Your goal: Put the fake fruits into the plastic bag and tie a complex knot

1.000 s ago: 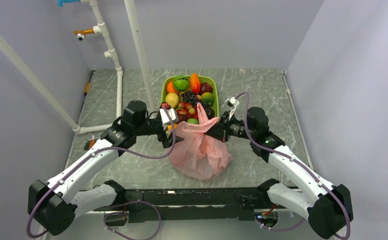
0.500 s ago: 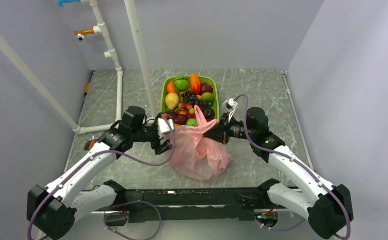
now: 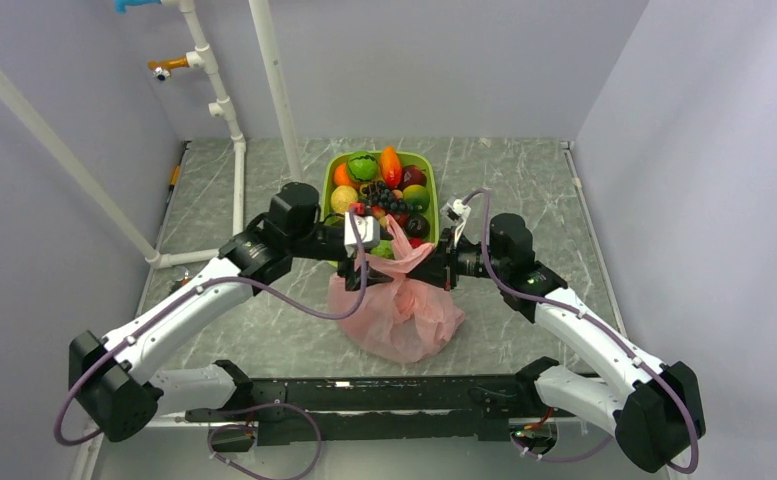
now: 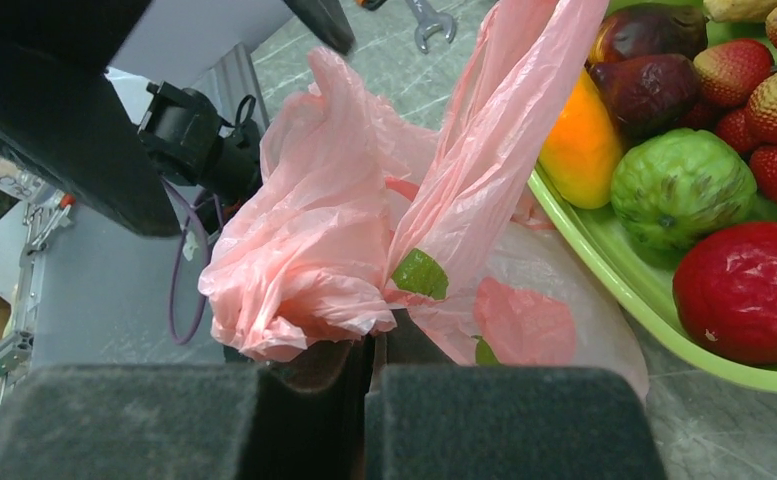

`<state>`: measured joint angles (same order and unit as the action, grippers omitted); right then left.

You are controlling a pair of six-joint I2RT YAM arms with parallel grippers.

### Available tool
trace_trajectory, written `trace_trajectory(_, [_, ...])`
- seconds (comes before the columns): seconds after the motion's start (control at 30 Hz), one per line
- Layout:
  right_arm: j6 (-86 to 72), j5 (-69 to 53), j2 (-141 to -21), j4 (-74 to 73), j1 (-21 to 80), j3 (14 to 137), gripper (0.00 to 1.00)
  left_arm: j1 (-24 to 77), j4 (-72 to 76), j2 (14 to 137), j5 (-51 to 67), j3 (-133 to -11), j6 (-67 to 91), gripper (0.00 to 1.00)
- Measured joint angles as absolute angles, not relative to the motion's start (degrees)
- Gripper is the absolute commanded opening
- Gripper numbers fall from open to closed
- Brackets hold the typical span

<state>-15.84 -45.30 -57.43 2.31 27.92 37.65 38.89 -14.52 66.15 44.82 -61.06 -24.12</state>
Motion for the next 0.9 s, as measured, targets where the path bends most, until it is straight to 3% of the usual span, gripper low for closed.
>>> trace_trajectory(0.1, [-15.6,-45.3,-57.4,1.4,27.9,37.9,0.02,40.5,-13.5,68.9,44.7,-61.1,-22.7,0.74])
trace_trajectory(0.13, [-15.5,-45.3,-57.4,1.1,27.9,38.1,0.03,40.8,-13.3,69.6,44.5,-61.1,-22.6,0.63])
trace_trajectory(0.2, [-15.3,-45.5,-57.4,0.4,27.9,38.6,0.10,41.1,-13.0,70.5,43.8,-61.1,-22.4,0.47])
trace_trajectory(0.4, [-14.5,-46.6,-57.4,-0.3,27.9,38.6,0.31,41.6,-13.9,74.1,41.8,-62.5,-23.0,0.24])
trace_trajectory(0.57, [-13.5,-47.0,-57.4,-1.7,27.9,38.6,0.69,41.7,-14.9,75.0,41.6,-62.7,-23.3,0.06])
trace_trajectory(0.7, [-12.1,-47.0,-56.9,-4.2,27.9,38.6,0.81,41.7,-15.3,75.0,42.5,-62.7,-24.3,0.00])
trace_trajectory(0.9, [-11.7,-47.1,-56.0,-4.5,27.9,37.4,0.80,41.8,-15.7,75.0,45.5,-62.7,-26.6,0.00])
